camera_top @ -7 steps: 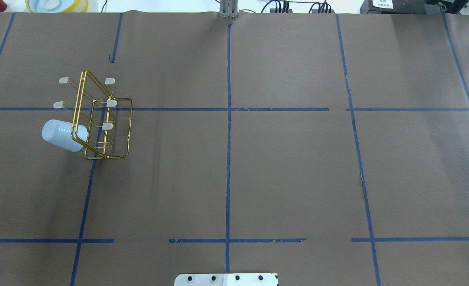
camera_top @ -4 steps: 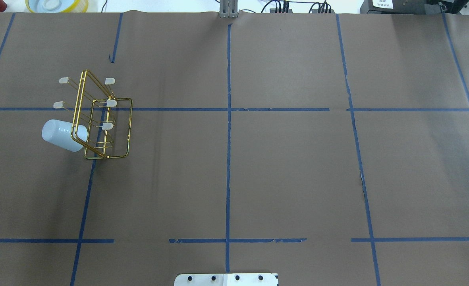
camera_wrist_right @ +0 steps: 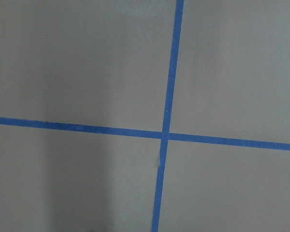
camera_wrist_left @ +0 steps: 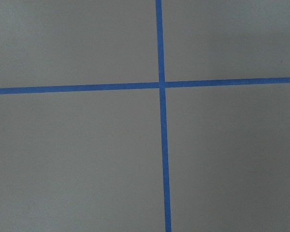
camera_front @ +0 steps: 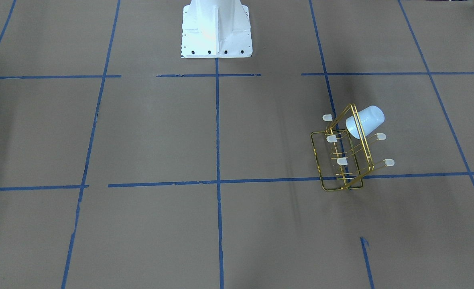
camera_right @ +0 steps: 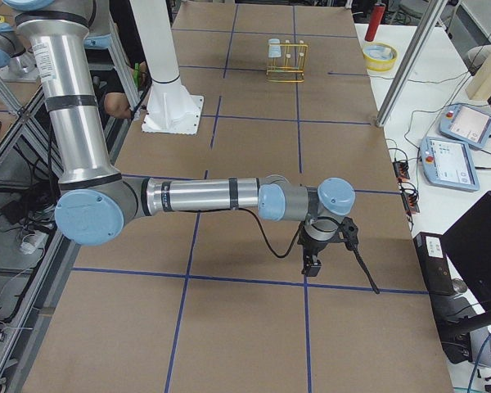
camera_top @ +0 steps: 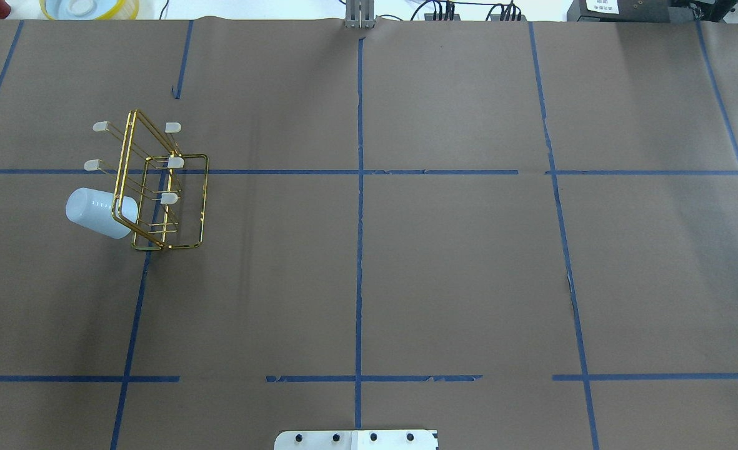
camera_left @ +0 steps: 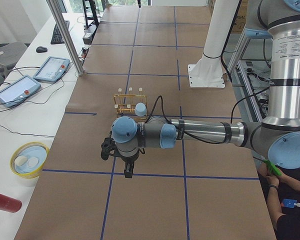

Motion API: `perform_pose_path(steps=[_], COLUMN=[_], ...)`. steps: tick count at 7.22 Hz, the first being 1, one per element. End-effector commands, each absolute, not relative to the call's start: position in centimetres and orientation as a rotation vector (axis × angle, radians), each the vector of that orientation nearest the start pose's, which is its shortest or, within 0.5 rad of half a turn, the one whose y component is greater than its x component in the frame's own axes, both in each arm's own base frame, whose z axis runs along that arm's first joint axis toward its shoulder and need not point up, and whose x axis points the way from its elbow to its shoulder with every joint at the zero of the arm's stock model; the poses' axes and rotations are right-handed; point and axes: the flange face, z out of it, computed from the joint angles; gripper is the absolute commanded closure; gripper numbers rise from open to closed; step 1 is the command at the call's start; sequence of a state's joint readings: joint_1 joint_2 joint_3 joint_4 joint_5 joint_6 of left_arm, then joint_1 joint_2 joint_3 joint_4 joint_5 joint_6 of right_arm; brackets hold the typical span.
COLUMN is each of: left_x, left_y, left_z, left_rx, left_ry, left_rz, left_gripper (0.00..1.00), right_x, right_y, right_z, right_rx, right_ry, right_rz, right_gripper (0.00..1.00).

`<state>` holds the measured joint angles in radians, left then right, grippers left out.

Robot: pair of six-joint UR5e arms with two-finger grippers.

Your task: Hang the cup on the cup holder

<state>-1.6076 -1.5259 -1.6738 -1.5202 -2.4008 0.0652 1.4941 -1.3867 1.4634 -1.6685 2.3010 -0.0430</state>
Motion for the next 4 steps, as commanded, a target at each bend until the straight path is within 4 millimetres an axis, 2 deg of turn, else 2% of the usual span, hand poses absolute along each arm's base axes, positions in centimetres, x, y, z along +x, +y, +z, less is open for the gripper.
perform_pose_path(steps=[1,4], left_x=[-7.71,-7.71], left_y=[-47.03,-47.39], left_z=[63.06,62.51], left_rx=[0.05,0.069], left_ry=[0.83,0.831], left_rz=[0.031,0.041], left_gripper=[0.0,0.0], right_x=[2.32,2.24], right_y=[-57.04,-57.04], right_z=[62.66,62.66], right_rx=[-0.033,-0.033], right_ry=[-0.73,-0.73], right_rz=[-0.106,-0.108], right_gripper=[0.0,0.0])
